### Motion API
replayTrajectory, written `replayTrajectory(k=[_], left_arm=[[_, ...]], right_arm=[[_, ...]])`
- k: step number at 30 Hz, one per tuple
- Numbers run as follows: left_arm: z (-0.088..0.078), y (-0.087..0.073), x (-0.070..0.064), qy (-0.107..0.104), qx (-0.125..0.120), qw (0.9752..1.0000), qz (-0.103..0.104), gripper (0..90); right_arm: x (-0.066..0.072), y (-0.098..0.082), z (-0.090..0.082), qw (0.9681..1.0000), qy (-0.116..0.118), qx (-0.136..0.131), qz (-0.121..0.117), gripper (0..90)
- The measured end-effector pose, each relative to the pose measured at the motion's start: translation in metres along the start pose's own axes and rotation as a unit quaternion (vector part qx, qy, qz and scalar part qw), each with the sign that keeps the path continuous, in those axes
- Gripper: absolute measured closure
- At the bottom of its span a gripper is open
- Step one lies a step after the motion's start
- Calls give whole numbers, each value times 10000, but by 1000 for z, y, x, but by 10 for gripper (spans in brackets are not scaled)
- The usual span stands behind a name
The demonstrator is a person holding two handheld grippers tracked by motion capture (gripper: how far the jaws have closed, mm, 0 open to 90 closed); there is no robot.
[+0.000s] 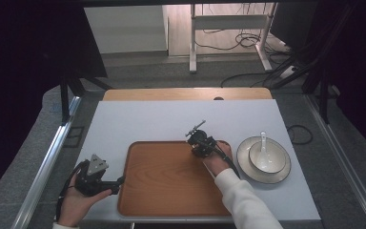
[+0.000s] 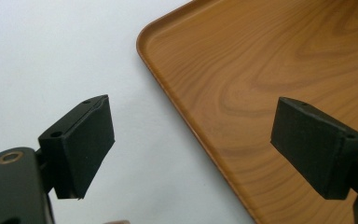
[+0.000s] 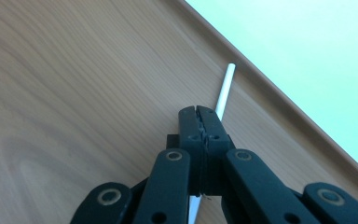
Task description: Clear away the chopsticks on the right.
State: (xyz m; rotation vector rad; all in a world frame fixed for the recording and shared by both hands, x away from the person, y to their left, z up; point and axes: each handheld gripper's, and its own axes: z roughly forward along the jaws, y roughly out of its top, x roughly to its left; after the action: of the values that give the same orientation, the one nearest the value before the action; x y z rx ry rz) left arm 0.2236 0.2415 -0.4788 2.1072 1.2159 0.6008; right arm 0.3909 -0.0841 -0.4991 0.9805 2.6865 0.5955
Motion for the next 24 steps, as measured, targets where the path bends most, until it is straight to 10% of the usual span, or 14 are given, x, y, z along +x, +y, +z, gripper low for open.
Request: replayTrajectory(k=[24], left_arm=[[3, 1, -3, -3, 61, 10000, 70, 129]], right_arm=[[-18, -43, -29, 9998, -130, -47, 169, 898]])
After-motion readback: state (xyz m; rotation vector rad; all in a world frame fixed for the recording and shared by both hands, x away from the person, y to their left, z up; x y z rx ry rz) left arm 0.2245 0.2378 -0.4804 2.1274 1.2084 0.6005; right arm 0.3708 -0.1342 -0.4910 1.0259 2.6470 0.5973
